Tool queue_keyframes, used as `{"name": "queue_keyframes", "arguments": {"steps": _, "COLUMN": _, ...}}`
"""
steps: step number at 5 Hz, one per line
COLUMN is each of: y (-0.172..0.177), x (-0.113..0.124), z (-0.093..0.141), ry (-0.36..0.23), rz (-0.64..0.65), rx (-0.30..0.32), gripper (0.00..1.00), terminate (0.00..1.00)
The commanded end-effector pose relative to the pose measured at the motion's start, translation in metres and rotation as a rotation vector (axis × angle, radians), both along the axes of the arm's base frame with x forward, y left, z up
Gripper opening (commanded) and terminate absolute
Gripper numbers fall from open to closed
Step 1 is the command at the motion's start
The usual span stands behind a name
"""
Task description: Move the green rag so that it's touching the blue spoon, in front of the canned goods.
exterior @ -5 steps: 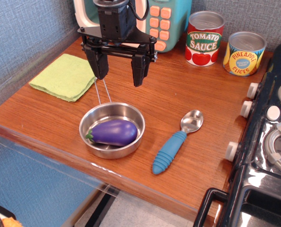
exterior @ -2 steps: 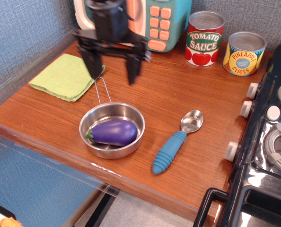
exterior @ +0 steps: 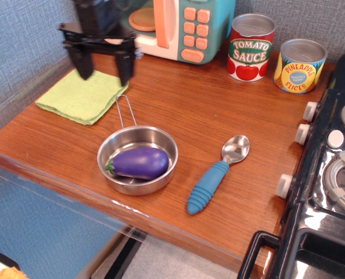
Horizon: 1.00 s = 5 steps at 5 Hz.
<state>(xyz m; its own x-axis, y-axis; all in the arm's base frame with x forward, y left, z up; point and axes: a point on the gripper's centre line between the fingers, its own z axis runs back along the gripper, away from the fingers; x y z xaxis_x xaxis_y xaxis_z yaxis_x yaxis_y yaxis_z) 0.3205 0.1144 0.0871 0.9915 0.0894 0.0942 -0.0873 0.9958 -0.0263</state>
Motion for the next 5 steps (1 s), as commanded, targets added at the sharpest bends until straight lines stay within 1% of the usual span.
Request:
{"name": "queue_keyframes", "arguments": {"steps": 1, "y": 0.076, "x": 0.022, "z": -0.01, "ry": -0.064, "rz": 0.03, "rx": 0.082, "gripper": 1.0, "terminate": 0.0}}
{"name": "queue_keyframes", "arguments": {"steps": 2, "y": 0.095, "x": 0.023, "z": -0.023, "ry": -0.075, "rz": 0.073, "rx": 0.095, "gripper": 1.0, "terminate": 0.0}}
{"name": "queue_keyframes", "arguments": {"steps": 3, "y": 0.098, "x": 0.027, "z": -0.03, "ry": -0.076, "rz": 0.065, "rx": 0.106, "gripper": 1.0, "terminate": 0.0}}
{"name": "queue_keyframes", "arguments": {"steps": 4, "y": 0.095, "x": 0.03, "z": -0.033, "ry": -0.074, "rz": 0.06, "rx": 0.098, "gripper": 1.0, "terminate": 0.0}}
{"name": "queue_keyframes", "arguments": {"steps": 5, "y": 0.084, "x": 0.033, "z": -0.03, "ry": -0.084, "rz": 0.031, "rx": 0.096, "gripper": 1.0, "terminate": 0.0}}
